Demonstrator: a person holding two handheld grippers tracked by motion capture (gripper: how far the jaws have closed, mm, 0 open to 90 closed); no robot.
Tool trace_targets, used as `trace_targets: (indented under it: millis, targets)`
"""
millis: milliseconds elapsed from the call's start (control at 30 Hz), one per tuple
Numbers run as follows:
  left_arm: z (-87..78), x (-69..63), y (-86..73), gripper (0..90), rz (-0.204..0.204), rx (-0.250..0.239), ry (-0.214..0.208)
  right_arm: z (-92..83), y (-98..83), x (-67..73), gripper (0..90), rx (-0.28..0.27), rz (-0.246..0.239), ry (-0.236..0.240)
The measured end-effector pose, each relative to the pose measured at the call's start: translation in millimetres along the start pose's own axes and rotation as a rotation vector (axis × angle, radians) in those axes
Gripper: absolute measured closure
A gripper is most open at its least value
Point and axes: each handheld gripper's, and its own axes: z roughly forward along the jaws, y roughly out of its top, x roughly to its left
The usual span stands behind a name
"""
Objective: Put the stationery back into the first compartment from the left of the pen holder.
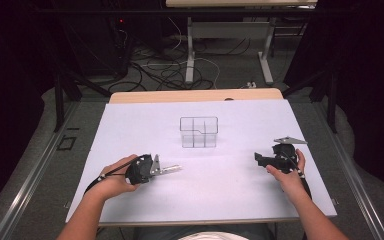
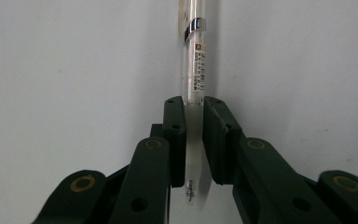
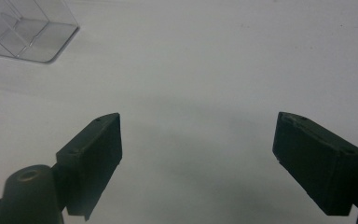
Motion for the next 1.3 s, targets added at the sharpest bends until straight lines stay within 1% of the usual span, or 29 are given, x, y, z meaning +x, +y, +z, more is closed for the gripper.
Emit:
trace_targets:
  millis: [67, 133, 200, 300, 333, 367, 400, 433, 467, 500, 533, 600, 633, 667, 733, 767, 800, 833, 900, 1000, 1033, 1067, 1100, 1133, 1167, 1200, 1233, 1267, 1300]
  targets:
    - [-2.3, 1.0, 0.0, 79.8, -0.021, -0.007, -0.011, -1.6, 1.2, 2.1, 16.6, -0.019, -0.016, 0.001]
    - [-4.3, 1.4, 0.1, 79.8, -0.051, -0.014, -0.038, -2.3, 1.8, 3.4, 17.4, -0.025, -0.027, -0.002]
    - [-5.2, 1.1, 0.6, 79.8, -0.082, -0.024, -0.067, -3.5, 2.4, 7.0, 21.4, -0.029, -0.069, -0.005]
    - [-7.5, 1.9, 2.1, 79.8, -0.125, -0.033, -0.102, -3.8, 2.4, 12.4, 25.9, -0.020, -0.120, 0.011]
    - [-8.6, 2.0, 2.7, 79.8, -0.140, -0.037, -0.112, -4.2, 3.5, 15.8, 32.4, -0.005, -0.149, 0.039]
    - [-9.6, 2.8, 3.4, 79.8, -0.149, -0.043, -0.123, -4.2, 3.5, 15.8, 32.4, -0.005, -0.149, 0.039]
    - [-10.5, 3.1, 4.2, 79.8, -0.157, -0.049, -0.127, -5.5, 4.4, 17.9, 32.8, -0.019, -0.160, 0.057]
    - [-11.3, 3.8, 5.2, 79.8, -0.166, -0.052, -0.132, -8.2, 7.3, 22.7, 32.9, -0.041, -0.186, 0.070]
    - [-11.9, 4.0, 6.2, 79.8, -0.174, -0.055, -0.136, -9.2, 8.2, 25.4, 32.9, -0.045, -0.202, 0.082]
    - [-12.2, 4.6, 7.2, 79.8, -0.179, -0.057, -0.141, -9.2, 8.2, 25.4, 32.9, -0.045, -0.202, 0.082]
    - [-12.3, 4.9, 8.3, 79.8, -0.190, -0.062, -0.148, -9.1, 8.3, 30.9, 32.9, -0.045, -0.246, 0.075]
    - [-12.0, 5.6, 10.0, 79.8, -0.200, -0.068, -0.152, -9.0, 7.9, 33.7, 32.8, -0.037, -0.255, 0.073]
    - [-11.8, 5.9, 11.3, 79.8, -0.206, -0.069, -0.154, -8.4, 7.6, 36.2, 32.7, -0.033, -0.283, 0.068]
    - [-11.9, 6.1, 12.3, 79.8, -0.209, -0.069, -0.155, -8.0, 7.3, 39.9, 32.7, -0.026, -0.305, 0.057]
    - [-11.7, 6.1, 14.4, 79.8, -0.210, -0.075, -0.151, -7.0, 7.4, 44.4, 34.0, -0.023, -0.346, 0.055]
    - [-12.3, 6.2, 15.8, 79.8, -0.206, -0.071, -0.150, -6.3, 7.0, 46.5, 35.9, -0.030, -0.364, 0.069]
    - [-12.2, 6.0, 16.9, 79.8, -0.207, -0.074, -0.146, -5.3, 6.0, 50.0, 36.0, -0.035, -0.407, 0.075]
    - [-12.1, 5.7, 18.0, 79.8, -0.205, -0.079, -0.144, -4.8, 5.7, 51.6, 36.0, -0.037, -0.431, 0.068]
    - [-12.5, 5.0, 20.8, 79.8, -0.202, -0.079, -0.143, -4.5, 5.2, 53.8, 36.0, -0.031, -0.439, 0.058]
    - [-12.8, 4.4, 24.9, 79.8, -0.193, -0.080, -0.139, -5.0, 4.4, 56.8, 37.1, -0.032, -0.465, 0.066]
    - [-12.9, 4.3, 26.4, 79.8, -0.191, -0.082, -0.135, -5.7, 3.4, 59.7, 37.9, -0.049, -0.513, 0.078]
    - [-13.1, 4.1, 28.0, 79.8, -0.192, -0.085, -0.136, -5.7, 3.4, 59.7, 37.9, -0.049, -0.513, 0.078]
    - [-13.1, 4.1, 29.6, 79.8, -0.189, -0.090, -0.132, -5.9, 4.1, 60.8, 37.9, -0.041, -0.545, 0.081]
    - [-13.5, 4.2, 31.5, 79.8, -0.187, -0.091, -0.134, -5.7, 3.9, 62.9, 37.9, -0.046, -0.562, 0.076]
    - [-13.5, 4.1, 33.3, 79.8, -0.185, -0.097, -0.133, -6.4, 3.3, 67.0, 39.0, -0.047, -0.597, 0.082]
    - [-13.6, 4.3, 35.3, 79.8, -0.184, -0.100, -0.135, -6.4, 3.3, 67.0, 39.0, -0.047, -0.597, 0.082]
    - [-13.6, 4.6, 37.3, 79.8, -0.181, -0.102, -0.136, -6.4, 2.2, 71.0, 40.1, -0.065, -0.642, 0.091]
    - [-13.2, 4.3, 39.2, 79.8, -0.182, -0.107, -0.136, -7.0, 1.2, 73.8, 40.5, -0.069, -0.660, 0.093]
    - [-13.2, 4.5, 41.3, 79.8, -0.178, -0.106, -0.140, -7.0, 1.2, 73.8, 40.5, -0.069, -0.660, 0.093]
